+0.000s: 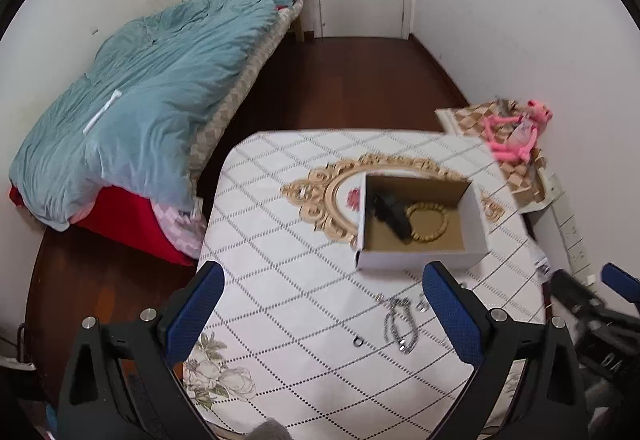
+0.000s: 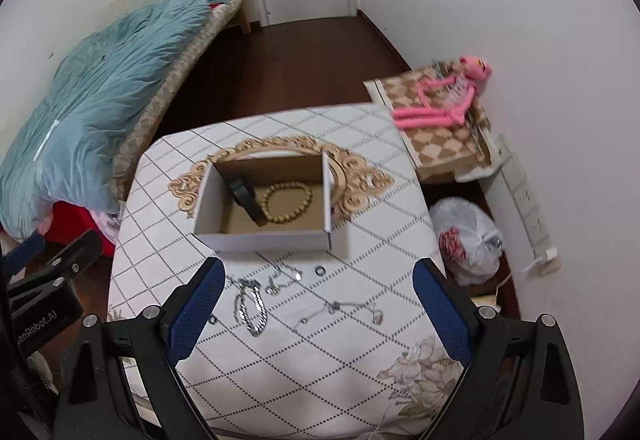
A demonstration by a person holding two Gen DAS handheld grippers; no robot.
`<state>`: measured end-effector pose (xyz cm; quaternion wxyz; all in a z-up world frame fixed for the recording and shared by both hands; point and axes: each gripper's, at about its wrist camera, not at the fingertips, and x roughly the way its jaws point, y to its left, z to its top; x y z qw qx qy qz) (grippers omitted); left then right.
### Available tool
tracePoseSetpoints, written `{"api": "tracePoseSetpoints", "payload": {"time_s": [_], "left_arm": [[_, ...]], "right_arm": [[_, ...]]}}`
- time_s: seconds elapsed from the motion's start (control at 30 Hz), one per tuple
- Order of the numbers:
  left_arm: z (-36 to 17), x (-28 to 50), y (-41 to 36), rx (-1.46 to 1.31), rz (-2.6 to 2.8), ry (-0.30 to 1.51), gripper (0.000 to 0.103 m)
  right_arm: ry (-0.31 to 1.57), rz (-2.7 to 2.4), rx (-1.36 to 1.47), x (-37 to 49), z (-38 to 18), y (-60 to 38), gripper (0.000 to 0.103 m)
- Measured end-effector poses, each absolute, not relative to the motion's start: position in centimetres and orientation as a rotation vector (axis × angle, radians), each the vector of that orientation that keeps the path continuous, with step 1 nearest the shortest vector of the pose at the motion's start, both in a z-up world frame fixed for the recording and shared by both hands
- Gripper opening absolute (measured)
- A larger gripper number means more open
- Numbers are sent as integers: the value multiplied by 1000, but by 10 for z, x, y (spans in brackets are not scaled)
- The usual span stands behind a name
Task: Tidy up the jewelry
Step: 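Withdraw both tools from the box toward the remaining jewelry, then grasp the thick silver chain with the left gripper while the right gripper grasps a small silver charm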
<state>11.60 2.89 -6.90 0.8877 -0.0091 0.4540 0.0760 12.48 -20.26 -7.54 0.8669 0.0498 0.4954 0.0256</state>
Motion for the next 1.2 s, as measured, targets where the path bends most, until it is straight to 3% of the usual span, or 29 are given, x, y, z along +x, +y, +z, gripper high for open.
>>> {"api": "tracePoseSetpoints", "payload": {"time_s": [0.37,0.67,0.73,0.8,0.93,1.03,1.1,1.13,1.17,1.2], "left_arm": [[-195,113,0,-8,128,1169,101],[-243,119,-42,56,14,1216,100],[-251,123,-49,61,-3,1222,93],[-257,126,-51,64,-14,1229,82],[-256,126,-59,77,-54,1178,72],[-252,123,-67,106,-76,1147,48],[-250,122,-72,131,-78,1131,25],[-249,122,-72,131,-79,1128,20],[-248,122,-70,112,-91,1124,16],[-247,123,-66,94,-99,1125,15]], "right_arm": [[1235,-30,223,117,-194,-255,96],[1273,-75,276,114,-244,-292,96],[1268,-59,272,116,-250,-291,94],[1254,-37,251,116,-256,-285,85],[1222,-9,207,119,-263,-273,72],[1197,-9,189,119,-268,-268,61],[1163,-24,160,119,-267,-264,47],[1158,-24,157,120,-267,-263,44],[1145,-24,154,120,-267,-262,34],[1140,-26,151,121,-267,-261,18]]}}
